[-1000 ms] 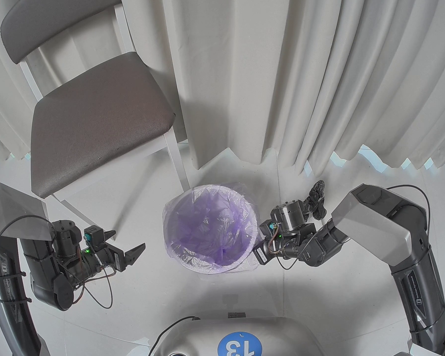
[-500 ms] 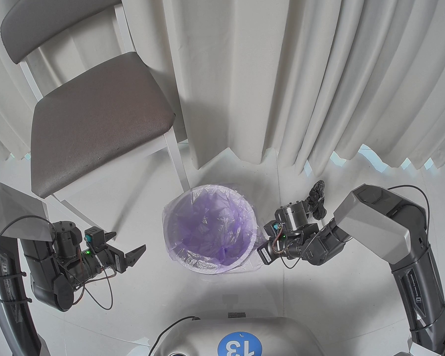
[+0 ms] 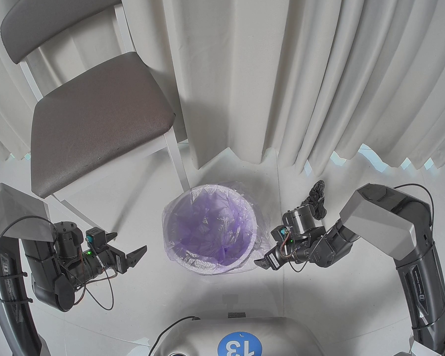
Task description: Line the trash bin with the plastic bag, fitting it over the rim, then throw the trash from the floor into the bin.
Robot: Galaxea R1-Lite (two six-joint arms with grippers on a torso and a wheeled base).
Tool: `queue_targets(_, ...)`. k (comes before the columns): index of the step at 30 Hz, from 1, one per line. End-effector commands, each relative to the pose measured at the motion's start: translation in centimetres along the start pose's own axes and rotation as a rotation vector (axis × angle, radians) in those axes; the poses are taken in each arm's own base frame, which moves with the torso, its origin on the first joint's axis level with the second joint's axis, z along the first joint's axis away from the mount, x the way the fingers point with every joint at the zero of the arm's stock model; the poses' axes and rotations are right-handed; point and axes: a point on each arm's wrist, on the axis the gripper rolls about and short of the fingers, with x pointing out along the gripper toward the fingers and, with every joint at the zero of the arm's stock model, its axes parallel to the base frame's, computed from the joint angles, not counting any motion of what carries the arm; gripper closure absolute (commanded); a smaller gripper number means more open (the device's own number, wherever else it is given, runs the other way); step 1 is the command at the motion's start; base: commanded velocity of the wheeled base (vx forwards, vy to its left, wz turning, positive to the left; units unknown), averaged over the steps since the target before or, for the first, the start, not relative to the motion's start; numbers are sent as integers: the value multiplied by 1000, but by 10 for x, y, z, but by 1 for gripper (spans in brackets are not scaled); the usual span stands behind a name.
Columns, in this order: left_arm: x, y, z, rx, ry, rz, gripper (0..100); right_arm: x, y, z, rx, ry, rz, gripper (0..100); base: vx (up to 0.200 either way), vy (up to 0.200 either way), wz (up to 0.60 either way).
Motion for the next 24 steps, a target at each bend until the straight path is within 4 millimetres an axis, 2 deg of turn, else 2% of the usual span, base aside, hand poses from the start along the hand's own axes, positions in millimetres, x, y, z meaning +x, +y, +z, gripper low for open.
queue_targets(1, -1, 1, 2, 7, -17, 7, 0, -24, -7, 6, -4, -30, -14, 0, 0, 0, 0)
queue_targets(2, -1, 2, 3, 8, -21, 9, 0, -34, -10, 6, -10, -47, -13, 0, 0, 0, 0)
queue_targets(4, -1, 2, 3, 8, -24, 11, 0, -41, -13, 9, -12, -70, -17, 0, 0, 0, 0)
queue_targets(9, -4, 3, 8, 10, -38, 16, 0, -39, -16, 19, -8, -156, -36, 0, 0, 0, 0)
queue_targets(12, -5, 3, 10, 10, -47, 15, 0, -20, -9, 18, -20, -177, -32, 0, 0, 0, 0)
queue_targets(19, -7, 2, 10, 10, -45, 12, 0, 10, 1, 17, -34, -184, -24, 0, 0, 0, 0)
queue_targets(24, -5, 1, 9, 12, -40, 10, 0, 18, -2, 19, -26, -140, -17, 0, 0, 0, 0)
